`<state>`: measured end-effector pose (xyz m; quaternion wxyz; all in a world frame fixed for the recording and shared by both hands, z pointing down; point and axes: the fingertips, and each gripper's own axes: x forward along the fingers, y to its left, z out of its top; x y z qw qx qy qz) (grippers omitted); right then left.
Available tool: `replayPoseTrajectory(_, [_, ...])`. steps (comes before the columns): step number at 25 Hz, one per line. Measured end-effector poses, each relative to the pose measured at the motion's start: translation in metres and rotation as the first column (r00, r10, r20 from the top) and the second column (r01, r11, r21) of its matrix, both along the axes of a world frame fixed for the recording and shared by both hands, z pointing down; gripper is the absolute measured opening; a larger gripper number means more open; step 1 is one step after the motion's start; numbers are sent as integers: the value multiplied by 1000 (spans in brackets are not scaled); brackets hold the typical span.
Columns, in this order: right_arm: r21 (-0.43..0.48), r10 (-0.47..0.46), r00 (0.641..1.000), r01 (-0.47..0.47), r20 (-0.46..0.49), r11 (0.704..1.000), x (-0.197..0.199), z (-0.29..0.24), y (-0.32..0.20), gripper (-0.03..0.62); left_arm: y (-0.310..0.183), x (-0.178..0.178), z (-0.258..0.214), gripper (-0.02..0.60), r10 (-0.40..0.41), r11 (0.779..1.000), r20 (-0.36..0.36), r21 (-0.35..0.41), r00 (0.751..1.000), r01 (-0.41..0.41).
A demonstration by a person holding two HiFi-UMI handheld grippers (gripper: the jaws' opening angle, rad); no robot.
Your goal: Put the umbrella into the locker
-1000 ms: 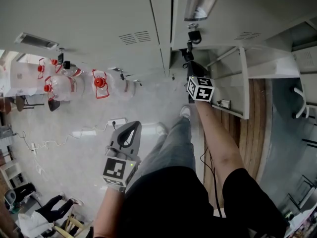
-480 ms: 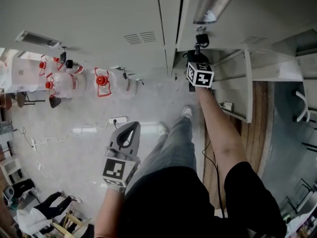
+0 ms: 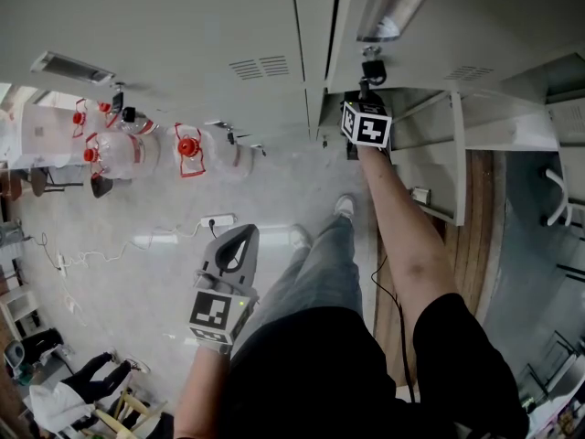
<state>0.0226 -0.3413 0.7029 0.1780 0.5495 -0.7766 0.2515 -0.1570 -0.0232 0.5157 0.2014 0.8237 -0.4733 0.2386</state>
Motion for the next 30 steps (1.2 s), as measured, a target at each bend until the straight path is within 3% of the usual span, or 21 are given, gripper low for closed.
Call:
replayPoseTrajectory(9, [-25,-1,1000,1,3,1000,9,0,7,-3,0,-2,-3,11,-7,1000,-7,8,1000,7])
replayPoseTrajectory(18, [-55,-29,1000,28,-5,998,12,-25,66,-3,-10,10,-12,11,18,999,-43,33,999,-17])
replayPoseTrajectory(30, [83,-139,990,137,25,987,-5,-132,157,-3,-26,26,-36,11,36,996,-100,85,994,-28])
